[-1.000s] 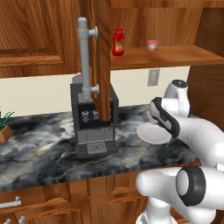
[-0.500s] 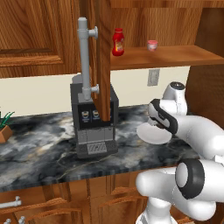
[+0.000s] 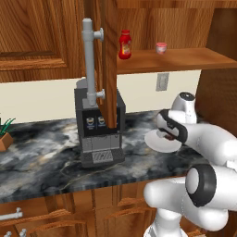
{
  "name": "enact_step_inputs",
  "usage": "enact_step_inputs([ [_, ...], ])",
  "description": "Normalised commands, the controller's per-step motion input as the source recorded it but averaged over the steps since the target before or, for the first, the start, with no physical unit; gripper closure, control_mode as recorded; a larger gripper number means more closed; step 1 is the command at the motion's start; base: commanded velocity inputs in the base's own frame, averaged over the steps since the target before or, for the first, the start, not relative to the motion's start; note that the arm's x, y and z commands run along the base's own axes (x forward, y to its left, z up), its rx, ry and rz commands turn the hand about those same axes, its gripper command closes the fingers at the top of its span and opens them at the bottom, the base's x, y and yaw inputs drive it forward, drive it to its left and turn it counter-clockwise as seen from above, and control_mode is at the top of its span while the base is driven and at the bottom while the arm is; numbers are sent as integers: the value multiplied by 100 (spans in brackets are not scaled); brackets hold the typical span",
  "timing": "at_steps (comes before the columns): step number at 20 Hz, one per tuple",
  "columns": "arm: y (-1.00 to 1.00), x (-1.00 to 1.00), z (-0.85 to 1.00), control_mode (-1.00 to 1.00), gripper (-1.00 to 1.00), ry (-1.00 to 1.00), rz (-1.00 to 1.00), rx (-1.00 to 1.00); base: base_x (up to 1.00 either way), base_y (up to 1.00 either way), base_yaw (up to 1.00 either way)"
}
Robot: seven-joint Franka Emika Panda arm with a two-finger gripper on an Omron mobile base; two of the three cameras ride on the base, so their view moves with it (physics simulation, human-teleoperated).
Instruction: Pick the avocado and bread from the counter and place them on the plate. Then pick the jam from the cabinet and place it next to the plate. Lastly close the cabinet door.
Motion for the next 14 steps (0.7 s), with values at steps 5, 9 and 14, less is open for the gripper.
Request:
enact_step_inputs([
  [5,0,6,-18,-100,100,0,2,0,0,0,0],
  [9,0,13,-15,-100,100,0,2,0,0,0,0],
  [14,0,15,-13,-100,100,0,2,0,0,0,0],
])
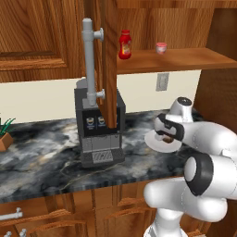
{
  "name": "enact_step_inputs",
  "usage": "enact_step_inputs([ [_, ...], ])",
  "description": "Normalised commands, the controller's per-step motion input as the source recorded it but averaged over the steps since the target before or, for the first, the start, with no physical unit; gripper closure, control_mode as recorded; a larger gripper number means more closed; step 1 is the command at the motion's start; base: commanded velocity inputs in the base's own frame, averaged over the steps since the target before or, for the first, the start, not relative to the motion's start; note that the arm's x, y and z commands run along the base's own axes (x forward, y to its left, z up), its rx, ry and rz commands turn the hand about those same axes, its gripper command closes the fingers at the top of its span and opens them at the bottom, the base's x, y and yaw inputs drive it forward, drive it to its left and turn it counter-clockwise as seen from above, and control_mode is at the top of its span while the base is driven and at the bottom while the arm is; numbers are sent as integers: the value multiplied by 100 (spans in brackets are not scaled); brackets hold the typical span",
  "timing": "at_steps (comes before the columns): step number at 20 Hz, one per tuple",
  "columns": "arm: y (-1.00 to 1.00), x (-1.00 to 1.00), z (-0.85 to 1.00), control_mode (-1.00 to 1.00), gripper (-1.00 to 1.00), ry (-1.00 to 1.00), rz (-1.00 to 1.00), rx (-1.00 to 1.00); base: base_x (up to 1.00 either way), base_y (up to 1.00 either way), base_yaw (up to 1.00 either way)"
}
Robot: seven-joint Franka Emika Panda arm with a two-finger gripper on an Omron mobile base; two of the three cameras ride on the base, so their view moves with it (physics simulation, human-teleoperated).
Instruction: Pick the avocado and bread from the counter and place them on the plate. Then pick the jam from the cabinet and place it next to the plate. Lastly close the cabinet door.
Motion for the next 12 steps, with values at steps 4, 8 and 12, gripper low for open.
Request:
enact_step_inputs([
  [4,0,22,-20,-100,100,0,2,0,0,0,0],
  [8,0,17,-21,-100,100,0,3,0,0,0,0],
  [12,0,13,-22,-100,100,0,4,0,0,0,0],
])
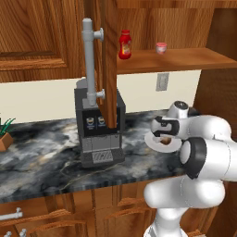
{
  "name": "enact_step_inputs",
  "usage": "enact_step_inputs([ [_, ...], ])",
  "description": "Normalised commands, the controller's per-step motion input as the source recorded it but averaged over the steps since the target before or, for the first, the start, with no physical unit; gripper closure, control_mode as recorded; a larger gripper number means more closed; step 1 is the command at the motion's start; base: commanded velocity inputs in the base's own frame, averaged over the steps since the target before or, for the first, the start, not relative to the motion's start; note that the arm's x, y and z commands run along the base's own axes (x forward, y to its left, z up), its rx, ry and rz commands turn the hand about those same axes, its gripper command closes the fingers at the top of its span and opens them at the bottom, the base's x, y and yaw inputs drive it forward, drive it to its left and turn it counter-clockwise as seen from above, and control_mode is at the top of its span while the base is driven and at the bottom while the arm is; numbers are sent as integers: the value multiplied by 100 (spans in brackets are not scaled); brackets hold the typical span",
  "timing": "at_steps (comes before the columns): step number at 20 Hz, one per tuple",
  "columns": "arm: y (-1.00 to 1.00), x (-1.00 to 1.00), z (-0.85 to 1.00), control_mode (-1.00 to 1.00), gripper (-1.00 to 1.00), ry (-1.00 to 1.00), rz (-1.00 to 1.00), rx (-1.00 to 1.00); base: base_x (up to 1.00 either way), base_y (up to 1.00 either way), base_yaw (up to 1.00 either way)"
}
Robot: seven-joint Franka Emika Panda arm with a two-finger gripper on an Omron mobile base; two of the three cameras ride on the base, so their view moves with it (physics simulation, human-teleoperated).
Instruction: Pick the avocado and bread from the counter and place them on the plate. Then pick the jam from the cabinet and place it next to the plate. Lastly close the cabinet door.
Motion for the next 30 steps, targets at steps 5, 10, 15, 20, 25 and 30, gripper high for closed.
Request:
enact_step_inputs([
  [5,0,11,-25,-100,100,0,4,0,0,0,0],
  [10,0,6,-19,-100,100,0,4,0,0,0,0],
  [15,0,3,-16,-100,100,0,4,0,0,0,0],
  [20,0,1,-13,-100,100,0,5,0,0,0,0],
  [25,0,0,-9,-100,100,0,5,0,0,0,0],
  [30,-3,0,-5,-100,100,0,6,0,0,0,0],
])
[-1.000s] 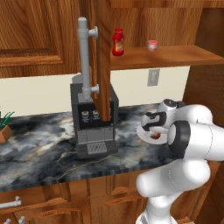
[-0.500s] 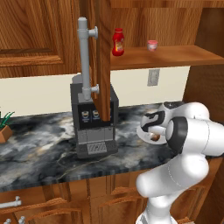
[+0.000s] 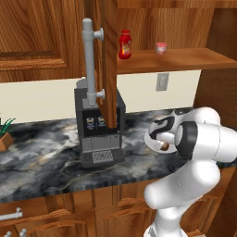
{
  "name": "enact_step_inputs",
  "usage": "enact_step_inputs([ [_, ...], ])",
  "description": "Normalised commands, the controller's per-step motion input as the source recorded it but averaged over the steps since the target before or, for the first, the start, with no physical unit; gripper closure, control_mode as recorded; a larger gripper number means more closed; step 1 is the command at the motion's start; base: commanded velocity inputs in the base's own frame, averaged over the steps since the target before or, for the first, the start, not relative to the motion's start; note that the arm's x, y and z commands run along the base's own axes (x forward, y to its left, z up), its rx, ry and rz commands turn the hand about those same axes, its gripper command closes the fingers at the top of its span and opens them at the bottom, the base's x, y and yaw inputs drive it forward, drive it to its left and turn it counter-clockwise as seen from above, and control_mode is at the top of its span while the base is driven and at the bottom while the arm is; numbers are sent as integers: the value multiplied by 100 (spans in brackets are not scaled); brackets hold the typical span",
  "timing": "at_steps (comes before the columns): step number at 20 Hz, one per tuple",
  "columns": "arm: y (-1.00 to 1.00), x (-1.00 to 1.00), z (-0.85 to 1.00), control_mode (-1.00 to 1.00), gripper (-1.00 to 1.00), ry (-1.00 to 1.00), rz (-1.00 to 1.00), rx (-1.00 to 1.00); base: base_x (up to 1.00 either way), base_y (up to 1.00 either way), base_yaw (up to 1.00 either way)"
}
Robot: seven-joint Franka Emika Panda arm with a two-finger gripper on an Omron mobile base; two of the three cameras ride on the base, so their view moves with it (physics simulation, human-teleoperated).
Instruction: Pick the avocado and bread from the counter and place them on the plate. Then pick the jam from the cabinet and place it next to the plate. Lastly close the cabinet door.
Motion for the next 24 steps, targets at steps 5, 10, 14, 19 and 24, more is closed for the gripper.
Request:
enact_step_inputs([
  [5,-3,2,-1,-100,100,0,7,0,0,0,0],
  [10,-1,2,0,-100,-100,0,7,0,0,0,0],
  [14,0,14,0,-100,-100,0,6,0,0,0,0],
  [19,0,3,0,-100,-100,0,7,0,0,0,0],
  [24,0,0,0,-100,-100,0,7,0,0,0,0],
])
